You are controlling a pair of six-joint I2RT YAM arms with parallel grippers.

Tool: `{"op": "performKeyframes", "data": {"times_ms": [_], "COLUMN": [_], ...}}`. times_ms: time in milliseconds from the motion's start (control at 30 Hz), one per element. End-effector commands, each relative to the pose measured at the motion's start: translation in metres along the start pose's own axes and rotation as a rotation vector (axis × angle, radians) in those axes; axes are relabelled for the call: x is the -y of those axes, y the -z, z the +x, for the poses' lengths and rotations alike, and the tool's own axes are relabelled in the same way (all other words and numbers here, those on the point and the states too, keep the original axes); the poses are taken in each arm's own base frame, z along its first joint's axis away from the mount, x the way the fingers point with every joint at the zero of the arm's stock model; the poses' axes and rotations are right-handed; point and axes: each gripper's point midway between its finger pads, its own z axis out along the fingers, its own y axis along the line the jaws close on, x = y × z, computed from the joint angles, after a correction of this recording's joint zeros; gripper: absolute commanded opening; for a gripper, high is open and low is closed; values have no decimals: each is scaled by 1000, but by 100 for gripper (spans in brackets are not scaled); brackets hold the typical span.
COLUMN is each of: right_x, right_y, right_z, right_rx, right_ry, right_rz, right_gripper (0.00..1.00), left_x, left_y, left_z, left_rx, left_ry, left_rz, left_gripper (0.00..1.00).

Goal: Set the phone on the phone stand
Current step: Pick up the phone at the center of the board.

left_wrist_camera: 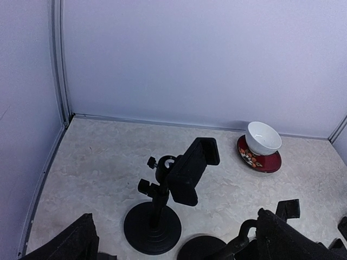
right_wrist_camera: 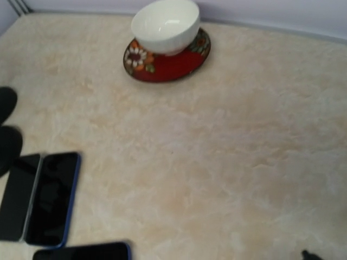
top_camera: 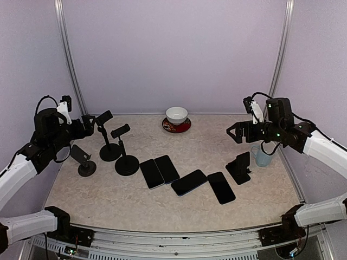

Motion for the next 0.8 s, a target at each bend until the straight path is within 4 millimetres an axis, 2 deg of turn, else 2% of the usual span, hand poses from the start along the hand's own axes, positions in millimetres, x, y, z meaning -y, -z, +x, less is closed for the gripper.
{"op": "performKeyframes", "data": {"times_ms": [0, 333, 467, 767], "right_x": [-11, -48, -54, -65], "right_y": [-9, -46, -60, -70], "right_z": [1, 33, 44, 57], "right_rx": [-22, -145, -191, -229], "right_ry": [64, 196, 241, 267], "right_rz": [17, 17, 44, 30], "right_gripper": [100, 100, 100, 100], "left_x": [0, 2, 7, 38], "left_y": [-4, -7, -6, 4], "left_z": [-1, 2, 1, -4], "left_rx": [-9, -24, -20, 10], "left_ry": [10, 14, 14, -3], "left_rz": [0, 15, 40, 224], "left_gripper": [99, 99, 99, 99]}}
